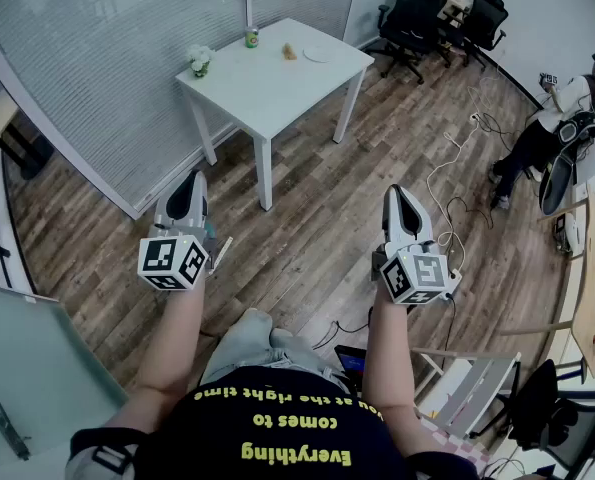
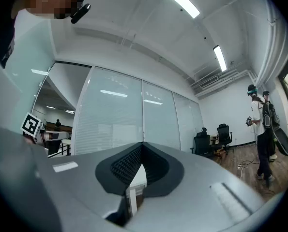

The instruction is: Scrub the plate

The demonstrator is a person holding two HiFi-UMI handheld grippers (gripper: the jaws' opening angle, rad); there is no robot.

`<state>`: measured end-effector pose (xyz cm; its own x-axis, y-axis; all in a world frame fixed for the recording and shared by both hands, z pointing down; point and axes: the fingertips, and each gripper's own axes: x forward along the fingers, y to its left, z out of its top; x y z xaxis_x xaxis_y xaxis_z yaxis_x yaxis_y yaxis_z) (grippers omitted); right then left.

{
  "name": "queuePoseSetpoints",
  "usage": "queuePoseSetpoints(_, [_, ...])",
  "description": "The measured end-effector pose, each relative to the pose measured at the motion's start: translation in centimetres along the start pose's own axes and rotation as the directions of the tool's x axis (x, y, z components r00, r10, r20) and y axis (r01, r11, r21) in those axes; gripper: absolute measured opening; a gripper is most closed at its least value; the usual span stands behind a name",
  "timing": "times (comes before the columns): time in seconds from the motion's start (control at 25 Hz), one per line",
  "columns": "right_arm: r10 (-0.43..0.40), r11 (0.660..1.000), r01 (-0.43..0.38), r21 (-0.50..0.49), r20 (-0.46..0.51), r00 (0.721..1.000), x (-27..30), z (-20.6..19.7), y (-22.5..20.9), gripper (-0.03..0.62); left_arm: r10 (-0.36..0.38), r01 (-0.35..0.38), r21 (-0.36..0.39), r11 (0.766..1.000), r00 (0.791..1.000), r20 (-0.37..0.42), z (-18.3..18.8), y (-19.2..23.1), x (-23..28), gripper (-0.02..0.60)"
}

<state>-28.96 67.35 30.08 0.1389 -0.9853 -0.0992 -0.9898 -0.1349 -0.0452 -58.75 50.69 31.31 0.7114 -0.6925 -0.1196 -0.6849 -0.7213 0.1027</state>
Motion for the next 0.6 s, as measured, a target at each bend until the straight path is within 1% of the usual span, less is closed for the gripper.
queuePoseSetpoints(0.4, [0.000, 1.000, 0.000, 0.002, 0.003, 1.000, 0.3, -0.1, -1.0, 0.003, -0.010, 0.009, -0.004, 1.000, 1.000, -0.010, -0.7, -0.8, 1.5, 0.002])
queuePoseSetpoints(0.6, [0.010, 0.999, -0.009, 0.042, -0.014, 1.000, 1.1, -0.9, -2.0, 0.003, -0.015, 0.015, -0.012, 1.000, 1.000, -0.015, -1.5, -1.1, 3.0, 0.002])
